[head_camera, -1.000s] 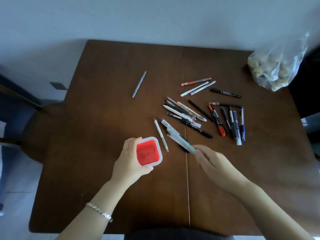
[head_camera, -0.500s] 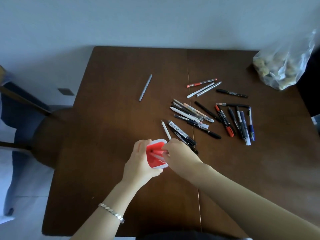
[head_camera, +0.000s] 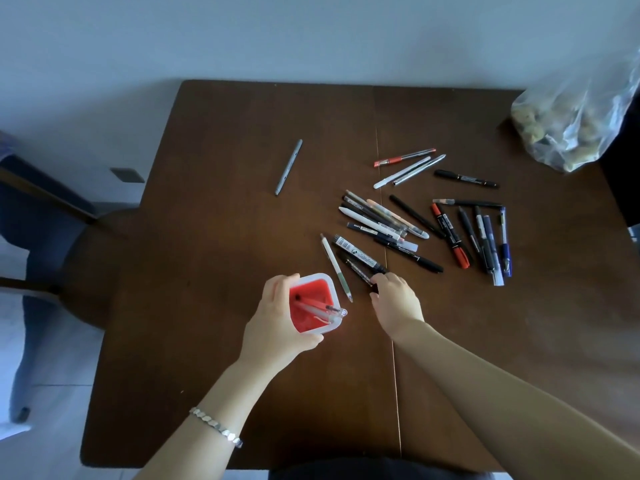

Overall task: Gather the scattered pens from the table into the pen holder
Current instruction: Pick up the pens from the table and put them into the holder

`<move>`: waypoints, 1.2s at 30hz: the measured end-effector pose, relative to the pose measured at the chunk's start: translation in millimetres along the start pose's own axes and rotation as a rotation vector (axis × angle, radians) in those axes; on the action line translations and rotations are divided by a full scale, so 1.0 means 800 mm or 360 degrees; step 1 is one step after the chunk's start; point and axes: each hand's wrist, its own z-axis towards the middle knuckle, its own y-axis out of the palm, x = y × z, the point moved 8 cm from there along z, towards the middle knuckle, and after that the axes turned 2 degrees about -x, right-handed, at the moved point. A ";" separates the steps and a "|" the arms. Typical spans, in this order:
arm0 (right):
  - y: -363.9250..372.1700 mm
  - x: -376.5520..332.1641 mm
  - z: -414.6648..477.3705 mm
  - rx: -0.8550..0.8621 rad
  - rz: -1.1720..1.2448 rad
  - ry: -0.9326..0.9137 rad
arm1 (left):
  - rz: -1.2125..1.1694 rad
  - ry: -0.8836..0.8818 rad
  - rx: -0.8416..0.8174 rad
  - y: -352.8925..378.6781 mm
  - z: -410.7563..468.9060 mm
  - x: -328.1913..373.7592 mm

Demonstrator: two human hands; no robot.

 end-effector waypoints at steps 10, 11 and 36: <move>0.027 -0.055 0.039 -0.0202 0.0357 0.0200 | 0.0025 -0.0045 -0.0036 0.000 0.000 0.002; 0.029 -0.056 0.043 -0.0217 0.0280 0.0227 | 0.0039 -0.0040 -0.0036 0.000 0.001 0.002; -0.096 -0.077 -0.109 -0.0229 0.0821 -0.0368 | -0.0828 -0.0091 0.0570 -0.130 -0.003 0.072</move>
